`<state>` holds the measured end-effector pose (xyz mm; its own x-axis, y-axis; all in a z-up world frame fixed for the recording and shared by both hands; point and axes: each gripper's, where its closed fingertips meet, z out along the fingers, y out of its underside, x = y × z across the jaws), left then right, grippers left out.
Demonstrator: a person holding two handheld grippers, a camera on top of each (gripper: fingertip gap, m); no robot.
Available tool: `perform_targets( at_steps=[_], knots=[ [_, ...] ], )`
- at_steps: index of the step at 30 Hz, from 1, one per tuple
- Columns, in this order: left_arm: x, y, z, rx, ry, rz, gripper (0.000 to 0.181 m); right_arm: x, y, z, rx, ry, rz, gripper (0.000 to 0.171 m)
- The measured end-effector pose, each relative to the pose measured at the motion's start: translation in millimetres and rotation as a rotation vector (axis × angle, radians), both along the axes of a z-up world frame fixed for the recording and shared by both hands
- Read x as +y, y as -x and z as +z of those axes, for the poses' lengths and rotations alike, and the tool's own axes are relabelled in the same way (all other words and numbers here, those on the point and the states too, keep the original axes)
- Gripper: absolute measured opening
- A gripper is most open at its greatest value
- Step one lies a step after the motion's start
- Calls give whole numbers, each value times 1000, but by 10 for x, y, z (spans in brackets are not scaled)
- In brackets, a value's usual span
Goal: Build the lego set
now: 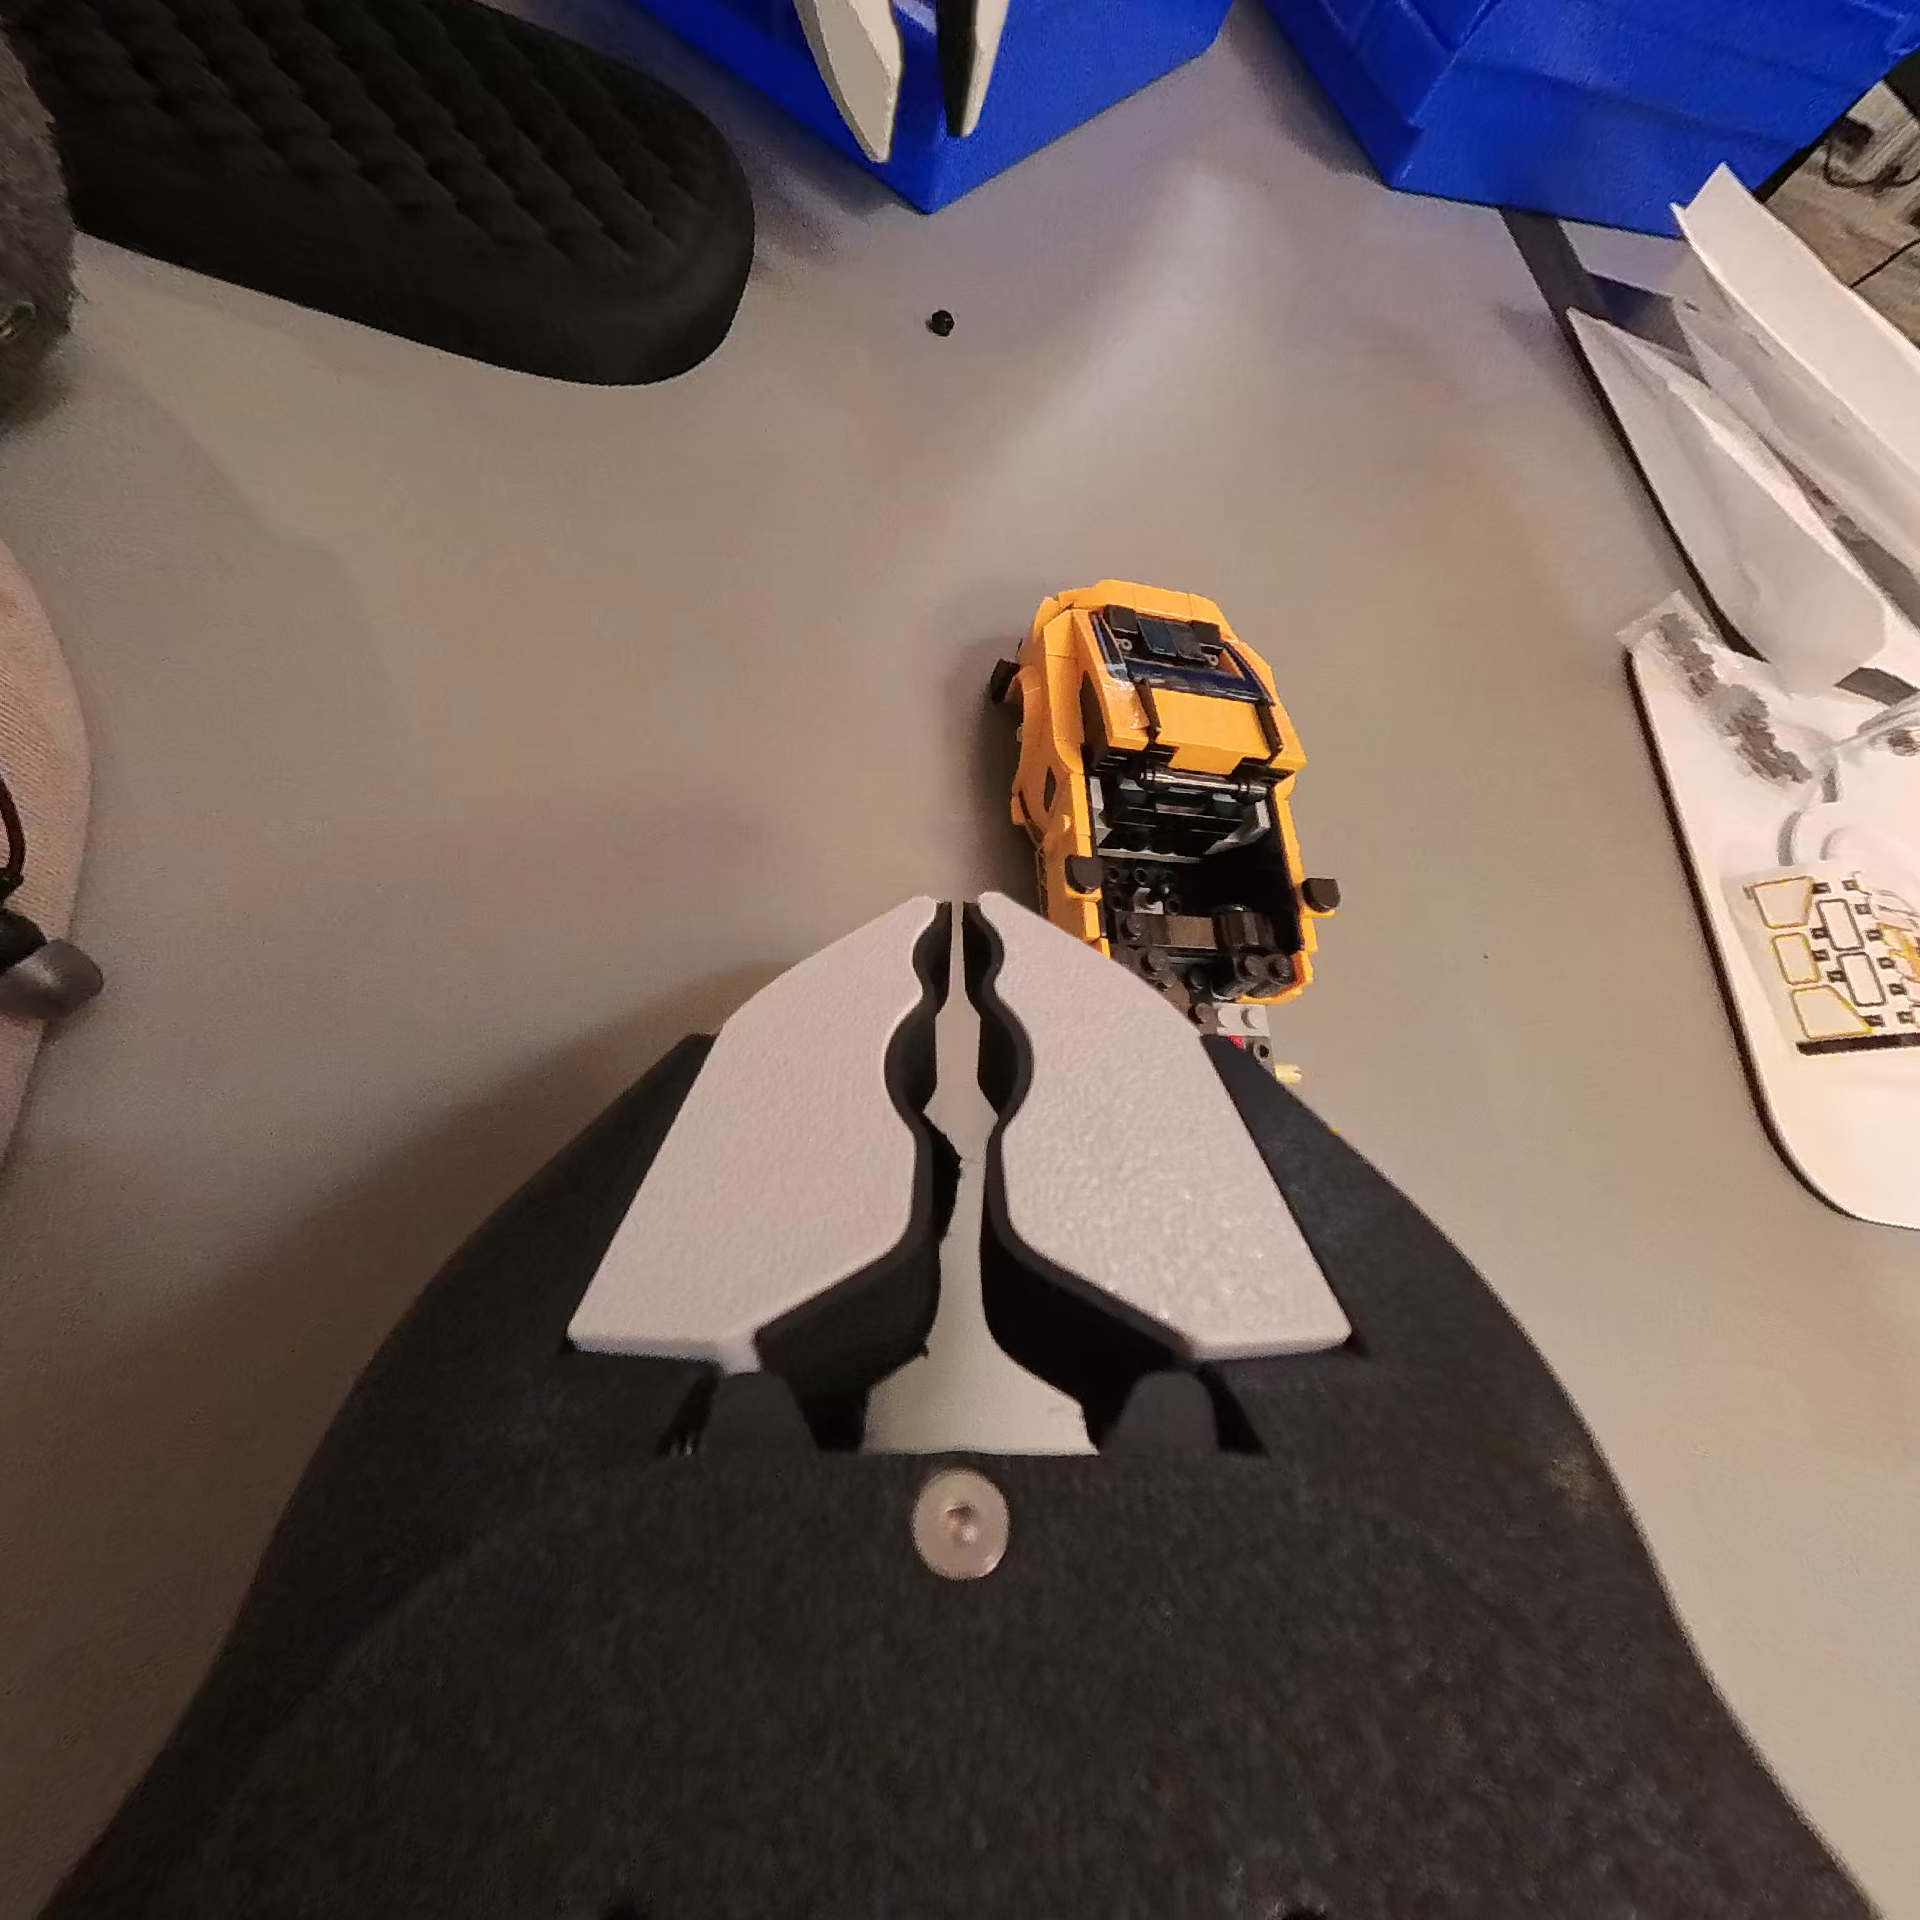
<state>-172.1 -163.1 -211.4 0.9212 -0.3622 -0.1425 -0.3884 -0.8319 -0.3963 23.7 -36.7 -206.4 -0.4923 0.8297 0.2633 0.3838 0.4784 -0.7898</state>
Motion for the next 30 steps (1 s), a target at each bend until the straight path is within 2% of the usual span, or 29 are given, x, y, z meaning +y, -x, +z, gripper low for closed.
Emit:
perform_targets(
  at_steps=[4, 10, 15, 24, 27, 30],
  knots=[
    [50, 14, -22, 25, 64, -67, 26, 15, 8, 13, 4, 3, -8, 2],
    [74, 22, -169, 94, 243, -180, 19, 50, 7, 48, 14, 15, -20, 2],
    [91, 11, -294, 127, 322, -202, 21, 81, -3, 77, 24, 32, -28, 2],
    [96, 38, -428, 142, 337, -169, 15, 95, -11, 95, 26, 60, -30, 2],
    [119, 34, -430, 144, 320, -167, 6, 95, -12, 96, 26, 61, -32, 2],
    [188, -95, -404, 97, 256, -181, 6, 98, -14, 107, 31, 61, -35, 1]
  ],
)
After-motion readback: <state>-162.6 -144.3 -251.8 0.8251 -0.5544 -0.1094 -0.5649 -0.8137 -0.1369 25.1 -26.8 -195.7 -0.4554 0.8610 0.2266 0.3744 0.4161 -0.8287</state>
